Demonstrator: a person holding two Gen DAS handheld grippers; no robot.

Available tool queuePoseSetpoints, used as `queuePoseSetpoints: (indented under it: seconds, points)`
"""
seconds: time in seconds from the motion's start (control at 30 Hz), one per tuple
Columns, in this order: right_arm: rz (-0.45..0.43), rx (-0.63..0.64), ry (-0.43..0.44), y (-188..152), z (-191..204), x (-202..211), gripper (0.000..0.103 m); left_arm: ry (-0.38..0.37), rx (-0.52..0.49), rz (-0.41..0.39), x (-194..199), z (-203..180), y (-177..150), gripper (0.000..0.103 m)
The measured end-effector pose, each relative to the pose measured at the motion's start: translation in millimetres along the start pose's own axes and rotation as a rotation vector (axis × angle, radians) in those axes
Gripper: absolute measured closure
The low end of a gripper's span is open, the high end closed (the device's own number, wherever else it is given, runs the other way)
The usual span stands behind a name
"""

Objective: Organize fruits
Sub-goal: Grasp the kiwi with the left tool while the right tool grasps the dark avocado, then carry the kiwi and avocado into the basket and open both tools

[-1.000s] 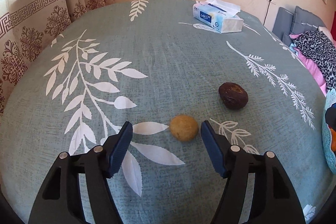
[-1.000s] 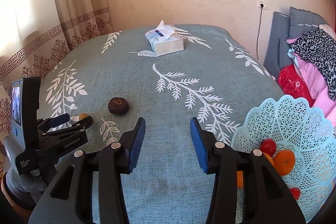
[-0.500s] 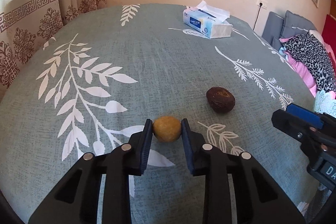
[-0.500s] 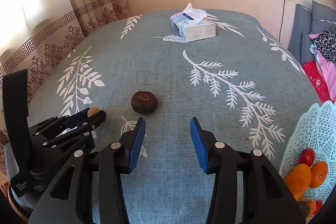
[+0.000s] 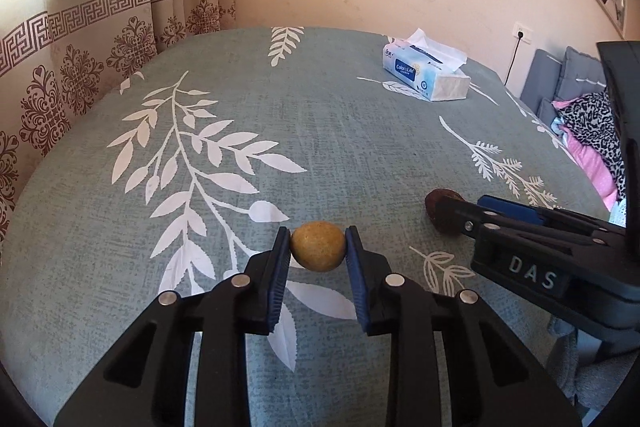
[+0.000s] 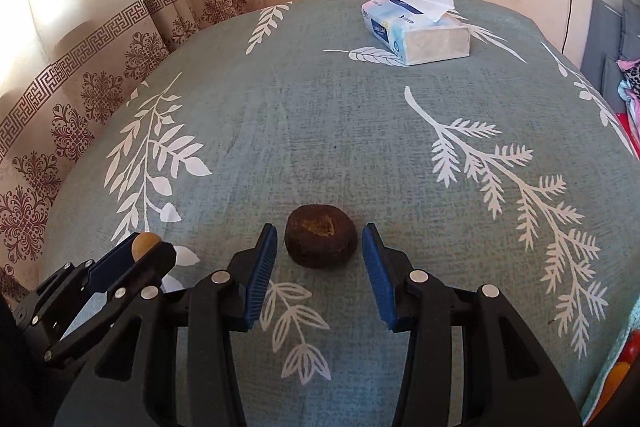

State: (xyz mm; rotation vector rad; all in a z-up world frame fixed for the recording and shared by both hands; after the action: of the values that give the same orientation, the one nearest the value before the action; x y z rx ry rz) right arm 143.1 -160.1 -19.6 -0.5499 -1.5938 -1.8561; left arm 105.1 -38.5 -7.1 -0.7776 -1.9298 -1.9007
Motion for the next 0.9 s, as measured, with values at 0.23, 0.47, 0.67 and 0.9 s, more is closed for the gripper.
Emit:
queuePoseSetpoints:
  seconds: [0.23,0.47,0.67,0.9]
  points:
    - [0.021,-0.020,-0.007,2.3,-3.2,-21.3,0.057,-0.003,0.019,0.013,-2.4,2.9,-0.7,0.075]
    - [0.014,0.020,-0.024,-0.9,1.0,-18.7,0.061,-0.005,0.015,0.013,-2.3,1.5,-1.5,0.075]
    - [0.014,-0.002,-0.030,-5.2,-4.6,-7.4,0.061,-0.009,0.004,0.010,-1.7,-1.4,-2.8,0.075]
    - [-0.008,-0.028,-0.044,-7.6,-12.9,15.2,0.061,-0.009,-0.006,0.010,-1.8,-3.3,-3.9,0.075]
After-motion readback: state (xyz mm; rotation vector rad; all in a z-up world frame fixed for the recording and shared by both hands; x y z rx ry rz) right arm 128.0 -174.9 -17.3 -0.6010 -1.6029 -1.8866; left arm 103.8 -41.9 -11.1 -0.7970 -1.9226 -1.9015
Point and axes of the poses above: each gripper's, at about its wrist camera, not at the fingertips, and x roughly against the way its jaws point, z to its left, y to its top, the point moved 5 cm from there along -x, roughly the way its jaws point, and after that the axes turned 6 degrees about -z, right-handed, at the moved point
